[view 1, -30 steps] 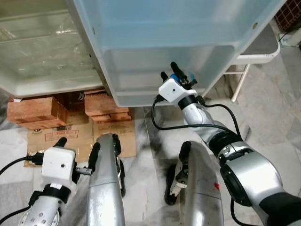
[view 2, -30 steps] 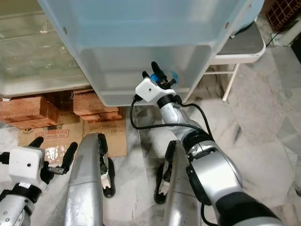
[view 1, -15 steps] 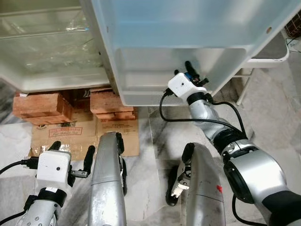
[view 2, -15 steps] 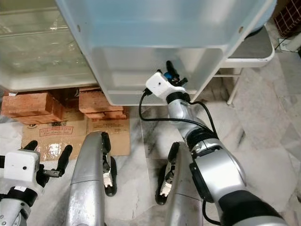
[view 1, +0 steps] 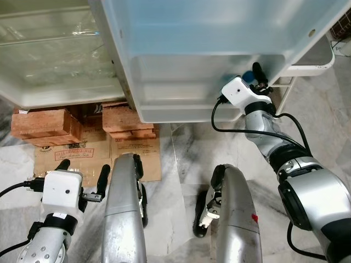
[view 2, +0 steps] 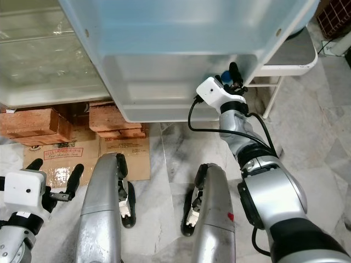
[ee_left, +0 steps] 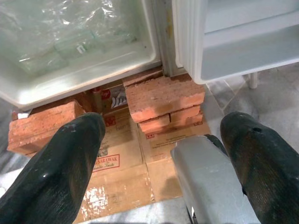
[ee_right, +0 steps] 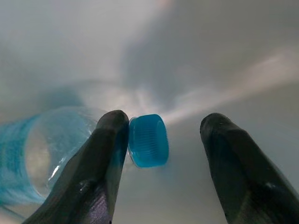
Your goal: Restocking fridge
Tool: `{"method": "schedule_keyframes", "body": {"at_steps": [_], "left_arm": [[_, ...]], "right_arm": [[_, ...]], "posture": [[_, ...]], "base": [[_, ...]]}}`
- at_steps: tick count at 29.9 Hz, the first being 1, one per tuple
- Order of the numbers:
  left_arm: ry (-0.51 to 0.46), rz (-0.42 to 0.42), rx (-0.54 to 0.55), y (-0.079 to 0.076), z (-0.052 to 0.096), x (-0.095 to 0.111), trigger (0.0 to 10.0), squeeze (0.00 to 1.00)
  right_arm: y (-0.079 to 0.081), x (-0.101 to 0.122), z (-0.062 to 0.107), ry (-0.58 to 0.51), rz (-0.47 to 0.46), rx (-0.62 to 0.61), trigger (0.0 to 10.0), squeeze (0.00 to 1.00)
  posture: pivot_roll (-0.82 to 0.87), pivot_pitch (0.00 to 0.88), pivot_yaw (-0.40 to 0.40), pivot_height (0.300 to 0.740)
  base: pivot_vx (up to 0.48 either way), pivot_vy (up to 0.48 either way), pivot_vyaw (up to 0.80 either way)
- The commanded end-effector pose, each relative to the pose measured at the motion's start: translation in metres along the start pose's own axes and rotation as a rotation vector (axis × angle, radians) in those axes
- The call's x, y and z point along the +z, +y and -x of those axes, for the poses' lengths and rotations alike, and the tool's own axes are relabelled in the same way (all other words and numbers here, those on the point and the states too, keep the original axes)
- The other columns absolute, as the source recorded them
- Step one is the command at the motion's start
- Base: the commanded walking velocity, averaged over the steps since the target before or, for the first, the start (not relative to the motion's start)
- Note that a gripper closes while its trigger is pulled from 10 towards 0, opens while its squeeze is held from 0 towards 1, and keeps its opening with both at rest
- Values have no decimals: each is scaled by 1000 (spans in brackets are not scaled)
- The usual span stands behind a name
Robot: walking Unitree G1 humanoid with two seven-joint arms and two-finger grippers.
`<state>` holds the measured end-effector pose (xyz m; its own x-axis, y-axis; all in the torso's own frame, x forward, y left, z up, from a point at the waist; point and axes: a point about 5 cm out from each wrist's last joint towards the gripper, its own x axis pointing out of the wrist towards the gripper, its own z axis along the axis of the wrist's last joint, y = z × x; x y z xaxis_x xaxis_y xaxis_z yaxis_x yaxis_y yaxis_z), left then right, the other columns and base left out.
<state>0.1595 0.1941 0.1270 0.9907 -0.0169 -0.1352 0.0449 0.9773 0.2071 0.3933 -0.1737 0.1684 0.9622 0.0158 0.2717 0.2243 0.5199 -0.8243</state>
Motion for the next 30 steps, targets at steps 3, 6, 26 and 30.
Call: {"method": "schedule_keyframes", "body": {"at_steps": [3,6,26,30], "left_arm": [[39,-4,20,2,-2,-9,10000,0],[33,-1,22,1,-5,-10,10000,0],[-21,66,104,-6,-57,-16,10000,0],[-30,70,107,-7,-64,-19,10000,0]], "right_arm": [[-4,2,1,-68,14,-7,10000,1000],[-6,3,0,-84,2,-8,10000,1000],[6,-20,50,-78,-555,44,10000,1000],[15,-16,66,-45,-695,58,10000,1000]], "posture": [[277,371,-23,555],[258,356,-34,555],[108,169,-95,555],[88,127,-94,555]], "base": [[0,0,0],[0,0,0],[0,0,0],[0,0,0]]}}
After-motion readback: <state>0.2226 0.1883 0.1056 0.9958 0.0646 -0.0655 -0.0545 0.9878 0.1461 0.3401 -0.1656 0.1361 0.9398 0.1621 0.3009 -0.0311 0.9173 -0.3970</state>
